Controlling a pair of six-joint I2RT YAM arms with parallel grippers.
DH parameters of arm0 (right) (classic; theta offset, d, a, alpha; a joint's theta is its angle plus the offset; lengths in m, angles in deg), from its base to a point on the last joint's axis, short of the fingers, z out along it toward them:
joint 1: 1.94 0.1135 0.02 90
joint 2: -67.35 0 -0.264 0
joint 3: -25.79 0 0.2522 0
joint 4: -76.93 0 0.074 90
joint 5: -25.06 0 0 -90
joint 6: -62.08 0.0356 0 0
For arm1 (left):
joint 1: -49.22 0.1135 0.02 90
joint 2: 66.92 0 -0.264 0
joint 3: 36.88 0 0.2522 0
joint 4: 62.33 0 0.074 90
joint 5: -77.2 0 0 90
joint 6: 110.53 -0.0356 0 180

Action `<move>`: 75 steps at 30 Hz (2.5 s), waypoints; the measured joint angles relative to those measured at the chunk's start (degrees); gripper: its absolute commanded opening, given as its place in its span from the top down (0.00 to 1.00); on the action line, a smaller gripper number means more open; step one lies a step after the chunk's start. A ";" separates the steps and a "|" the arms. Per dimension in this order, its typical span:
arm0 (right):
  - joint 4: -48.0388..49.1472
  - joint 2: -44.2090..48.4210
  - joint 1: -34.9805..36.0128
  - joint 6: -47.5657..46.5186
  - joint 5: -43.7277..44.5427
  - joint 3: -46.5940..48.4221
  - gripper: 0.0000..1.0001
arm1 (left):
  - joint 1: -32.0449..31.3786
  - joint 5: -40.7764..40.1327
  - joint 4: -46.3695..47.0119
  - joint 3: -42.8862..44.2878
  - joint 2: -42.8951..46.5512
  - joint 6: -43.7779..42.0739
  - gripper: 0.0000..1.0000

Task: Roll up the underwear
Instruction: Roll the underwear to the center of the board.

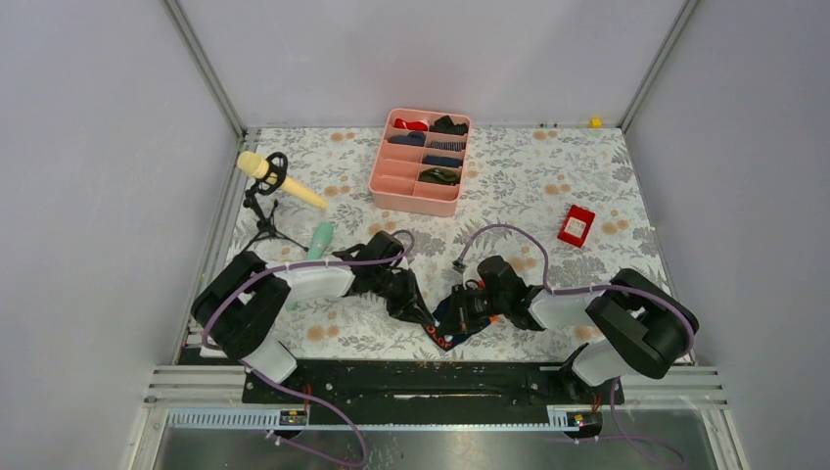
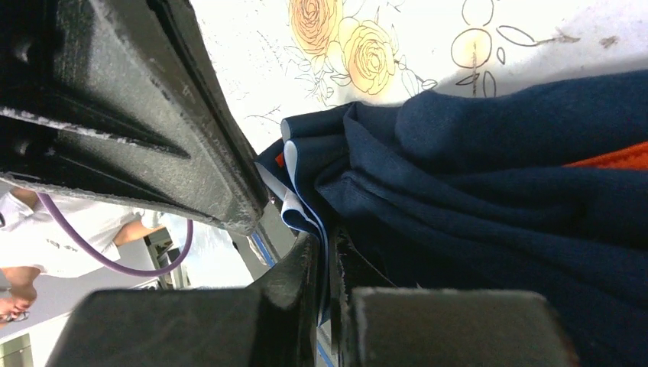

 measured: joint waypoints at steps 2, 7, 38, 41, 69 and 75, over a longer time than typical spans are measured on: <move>0.28 -0.15 -0.35 0.13 -0.31 -0.15 1.00 | -0.28 -0.26 -1.31 0.04 0.68 -1.70 0.90; 2.36 -1.55 -1.40 1.22 -1.57 -0.81 1.00 | -0.83 -1.81 -7.17 1.62 3.28 -8.04 0.93; 10.29 -6.69 -2.69 5.27 -4.87 -1.95 1.00 | -2.32 -5.68 -14.97 9.49 -2.80 -23.47 1.00; 10.29 -6.69 -2.69 5.27 -4.83 -1.95 1.00 | -2.34 -5.99 -14.73 10.08 -3.72 -23.52 1.00; -5.03 6.03 -2.97 1.64 1.84 -2.05 0.49 | -2.29 -5.07 -5.35 11.91 -13.42 -22.21 1.00; -16.13 14.95 -2.97 -1.16 4.85 0.52 0.48 | -2.10 -4.35 -4.57 11.56 -13.64 -22.27 1.00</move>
